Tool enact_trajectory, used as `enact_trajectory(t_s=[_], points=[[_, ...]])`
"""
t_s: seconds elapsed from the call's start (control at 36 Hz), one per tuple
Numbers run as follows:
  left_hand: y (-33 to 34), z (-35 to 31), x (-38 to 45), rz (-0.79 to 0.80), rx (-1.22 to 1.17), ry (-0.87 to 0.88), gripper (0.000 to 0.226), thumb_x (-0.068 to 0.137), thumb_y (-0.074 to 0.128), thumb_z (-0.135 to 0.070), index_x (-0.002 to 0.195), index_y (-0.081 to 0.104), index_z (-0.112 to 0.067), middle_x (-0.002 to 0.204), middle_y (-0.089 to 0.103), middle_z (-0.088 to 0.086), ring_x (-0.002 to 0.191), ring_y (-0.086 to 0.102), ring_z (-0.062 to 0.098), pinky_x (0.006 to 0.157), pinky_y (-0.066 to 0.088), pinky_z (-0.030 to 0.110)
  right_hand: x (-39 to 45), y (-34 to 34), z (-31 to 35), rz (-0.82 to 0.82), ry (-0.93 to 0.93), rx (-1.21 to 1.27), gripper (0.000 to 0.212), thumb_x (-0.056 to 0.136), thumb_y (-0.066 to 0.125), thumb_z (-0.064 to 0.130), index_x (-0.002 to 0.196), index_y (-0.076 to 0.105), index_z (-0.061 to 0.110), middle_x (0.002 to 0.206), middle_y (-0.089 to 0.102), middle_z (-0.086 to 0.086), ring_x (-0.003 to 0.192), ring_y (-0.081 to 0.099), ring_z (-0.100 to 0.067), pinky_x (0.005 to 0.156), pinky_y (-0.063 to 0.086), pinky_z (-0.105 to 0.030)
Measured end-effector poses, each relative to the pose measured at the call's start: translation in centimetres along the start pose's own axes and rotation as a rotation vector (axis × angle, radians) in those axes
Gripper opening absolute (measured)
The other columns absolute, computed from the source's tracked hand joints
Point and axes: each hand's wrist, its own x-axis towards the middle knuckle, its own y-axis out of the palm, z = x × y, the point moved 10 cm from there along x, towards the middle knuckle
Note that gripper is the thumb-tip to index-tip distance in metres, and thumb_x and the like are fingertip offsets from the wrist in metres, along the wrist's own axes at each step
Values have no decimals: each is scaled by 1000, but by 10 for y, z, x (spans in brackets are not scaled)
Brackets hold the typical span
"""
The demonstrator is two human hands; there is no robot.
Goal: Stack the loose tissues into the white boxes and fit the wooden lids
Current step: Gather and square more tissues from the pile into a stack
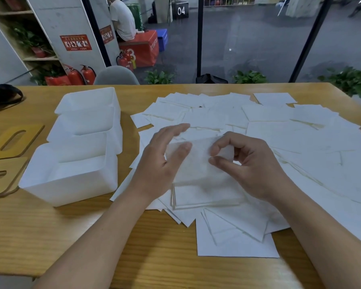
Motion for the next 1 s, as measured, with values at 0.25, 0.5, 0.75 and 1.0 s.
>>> enact_trajectory(t_s=[0.25, 0.5, 0.75, 1.0], points=[[3, 12, 1, 15, -183, -65, 12, 110, 67, -36, 112, 79, -35, 92, 76, -7, 60, 42, 21, 55, 36, 26, 4, -15, -18, 8, 171, 29, 6, 103, 75, 30, 105, 79, 27, 70, 62, -5, 53, 53, -22, 50, 47, -23], [12, 30, -3, 202, -134, -162, 18, 104, 76, -37, 121, 74, -39, 58, 44, -11, 57, 43, 10, 66, 44, 17, -9, -5, -44, 293, 412, -50, 34, 94, 83, 36, 123, 70, 47, 61, 62, -5, 53, 57, -21, 57, 47, -34], [14, 40, -5, 295, -17, -175, 26, 98, 81, -41, 122, 71, -46, 66, 62, -7, 58, 51, 8, 65, 47, 15, -11, -4, -48, 305, 419, -163, 38, 90, 85, 36, 121, 68, 48, 57, 60, 1, 49, 54, -15, 47, 39, -21], [-1, 41, 4, 98, 141, -168, 5, 99, 78, -42, 96, 79, -39, 78, 68, -11, 68, 58, 5, 63, 45, 15, -5, -13, -47, 239, 358, -271, 31, 84, 89, 53, 107, 71, 41, 56, 52, 10, 49, 46, -6, 48, 37, -16]])
